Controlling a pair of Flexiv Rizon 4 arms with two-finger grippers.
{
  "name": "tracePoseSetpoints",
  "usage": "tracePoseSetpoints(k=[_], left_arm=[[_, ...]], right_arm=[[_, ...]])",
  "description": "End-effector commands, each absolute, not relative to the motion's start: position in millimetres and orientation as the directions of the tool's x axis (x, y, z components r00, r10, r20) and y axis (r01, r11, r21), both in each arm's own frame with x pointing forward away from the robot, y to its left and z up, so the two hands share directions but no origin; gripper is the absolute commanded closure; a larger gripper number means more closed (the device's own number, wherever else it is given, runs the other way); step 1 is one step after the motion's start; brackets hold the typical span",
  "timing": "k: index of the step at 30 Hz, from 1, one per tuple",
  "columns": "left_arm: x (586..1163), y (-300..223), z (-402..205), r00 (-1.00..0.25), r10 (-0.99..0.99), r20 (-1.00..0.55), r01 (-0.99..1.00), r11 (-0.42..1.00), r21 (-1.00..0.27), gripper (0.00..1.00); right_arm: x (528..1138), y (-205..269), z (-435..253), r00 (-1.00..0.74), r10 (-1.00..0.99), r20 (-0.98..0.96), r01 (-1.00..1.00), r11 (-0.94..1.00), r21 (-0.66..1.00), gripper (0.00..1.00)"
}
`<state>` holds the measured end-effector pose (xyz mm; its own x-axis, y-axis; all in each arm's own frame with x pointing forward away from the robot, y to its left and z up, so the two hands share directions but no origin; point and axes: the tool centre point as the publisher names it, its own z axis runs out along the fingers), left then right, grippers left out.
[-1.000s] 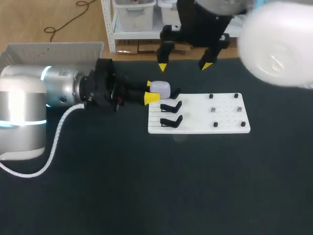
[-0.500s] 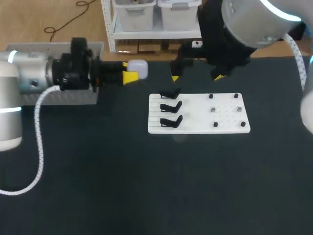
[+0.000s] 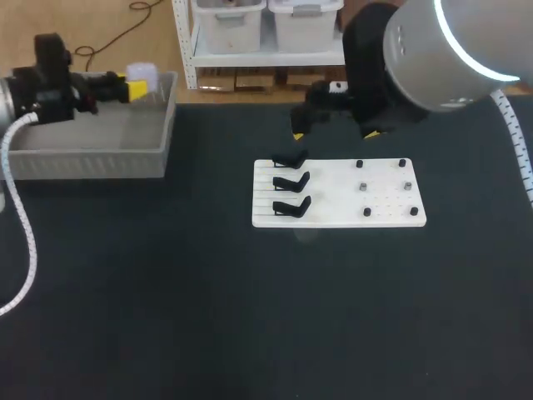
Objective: Pick up each earbud case from the left stands, insert the matching earbuds, close the lid, and place the case in the box.
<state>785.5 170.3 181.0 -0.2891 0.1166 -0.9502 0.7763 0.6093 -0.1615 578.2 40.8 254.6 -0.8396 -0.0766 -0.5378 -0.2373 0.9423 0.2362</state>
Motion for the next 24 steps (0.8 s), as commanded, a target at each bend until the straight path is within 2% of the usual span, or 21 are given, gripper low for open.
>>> tracePoseSetpoints(k=[1,7,15,16,17,18,20,24], left_arm=[[821.7,191.2,167.2,-0.298,0.131,-0.946,0.712,0.691,-0.129,1.0],[857.9,223.4,144.7,-0.356,0.129,-0.926,0.636,0.759,-0.139,1.0],[872.8,241.0,119.4,-0.413,0.152,-0.898,0.583,0.801,-0.132,1.0],[872.1,241.7,117.1,-0.42,0.161,-0.893,0.581,0.804,-0.128,0.95],[871.5,242.7,114.7,-0.424,0.161,-0.891,0.578,0.806,-0.129,0.81],[871.0,244.2,112.8,-0.43,0.158,-0.889,0.57,0.811,-0.132,0.6],[869.6,247.0,109.9,-0.438,0.162,-0.885,0.558,0.82,-0.126,0.0],[864.5,249.3,109.9,-0.437,0.153,-0.886,0.554,0.822,-0.132,0.0]], right_arm=[[576.0,39.6,252.4,-0.816,-0.059,-0.575,-0.236,0.942,0.238,0.0],[576.0,39.6,252.4,-0.816,-0.059,-0.575,-0.236,0.942,0.238,0.0],[576.0,39.6,252.4,-0.816,-0.059,-0.575,-0.236,0.942,0.238,0.0],[576.0,39.6,252.4,-0.816,-0.059,-0.575,-0.236,0.942,0.238,0.0],[576.0,39.6,252.4,-0.816,-0.059,-0.575,-0.236,0.942,0.238,0.0],[576.0,39.6,252.4,-0.816,-0.059,-0.575,-0.236,0.942,0.238,0.0],[576.0,39.6,252.4,-0.816,-0.059,-0.575,-0.236,0.942,0.238,0.0],[576.0,39.6,252.4,-0.816,-0.059,-0.575,-0.236,0.942,0.238,0.0]])
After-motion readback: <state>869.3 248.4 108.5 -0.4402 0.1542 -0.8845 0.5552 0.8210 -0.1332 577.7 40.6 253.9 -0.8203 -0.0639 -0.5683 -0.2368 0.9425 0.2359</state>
